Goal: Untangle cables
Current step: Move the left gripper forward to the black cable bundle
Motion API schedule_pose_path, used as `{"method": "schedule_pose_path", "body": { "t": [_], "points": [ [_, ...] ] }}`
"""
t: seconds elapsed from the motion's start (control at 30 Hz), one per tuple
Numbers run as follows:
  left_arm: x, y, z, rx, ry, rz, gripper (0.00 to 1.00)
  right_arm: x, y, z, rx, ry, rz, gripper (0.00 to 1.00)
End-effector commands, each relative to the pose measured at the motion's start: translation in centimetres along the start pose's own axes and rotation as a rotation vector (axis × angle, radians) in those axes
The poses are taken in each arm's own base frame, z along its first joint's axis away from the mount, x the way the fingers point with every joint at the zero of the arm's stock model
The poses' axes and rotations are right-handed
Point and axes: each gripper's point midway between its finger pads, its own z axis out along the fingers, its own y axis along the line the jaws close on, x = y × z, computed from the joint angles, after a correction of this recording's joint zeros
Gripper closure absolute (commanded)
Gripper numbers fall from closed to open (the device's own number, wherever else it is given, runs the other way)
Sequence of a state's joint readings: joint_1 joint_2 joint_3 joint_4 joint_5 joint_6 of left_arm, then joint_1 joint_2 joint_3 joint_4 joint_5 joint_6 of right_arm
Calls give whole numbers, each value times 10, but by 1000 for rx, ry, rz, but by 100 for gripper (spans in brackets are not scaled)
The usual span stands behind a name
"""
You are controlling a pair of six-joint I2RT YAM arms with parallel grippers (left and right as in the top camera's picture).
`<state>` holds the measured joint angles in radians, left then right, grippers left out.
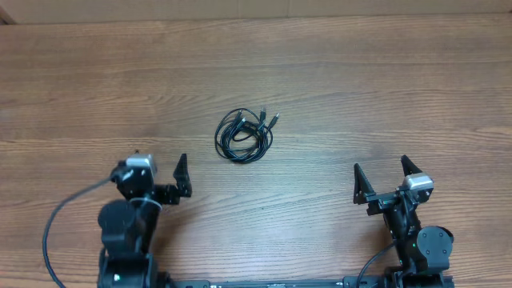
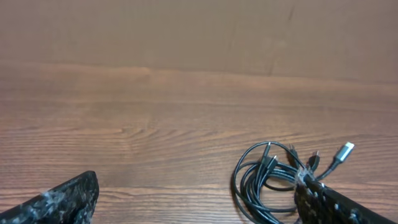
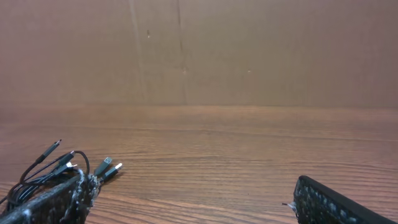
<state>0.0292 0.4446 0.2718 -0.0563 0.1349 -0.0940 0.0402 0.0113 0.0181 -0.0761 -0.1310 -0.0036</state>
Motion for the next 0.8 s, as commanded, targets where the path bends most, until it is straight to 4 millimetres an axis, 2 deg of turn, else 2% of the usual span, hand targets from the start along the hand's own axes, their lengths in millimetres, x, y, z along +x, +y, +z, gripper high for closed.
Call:
{"method": "schedule_pose_path", "body": {
  "t": [0.0, 0.17, 0.47, 0.77],
  "points": [
    [-24, 2, 9, -14, 11, 24, 0, 2, 2, 0, -10, -1, -6, 0],
    [-33, 4, 25, -20, 88, 13, 0, 2, 2, 0, -10, -1, -6, 0],
    [-21, 8, 49, -37, 303, -17, 0, 2, 2, 0, -10, -1, -6, 0],
    [-9, 11, 53, -44, 435, 1, 0, 2, 2, 0, -10, -1, -6, 0]
  ]
}}
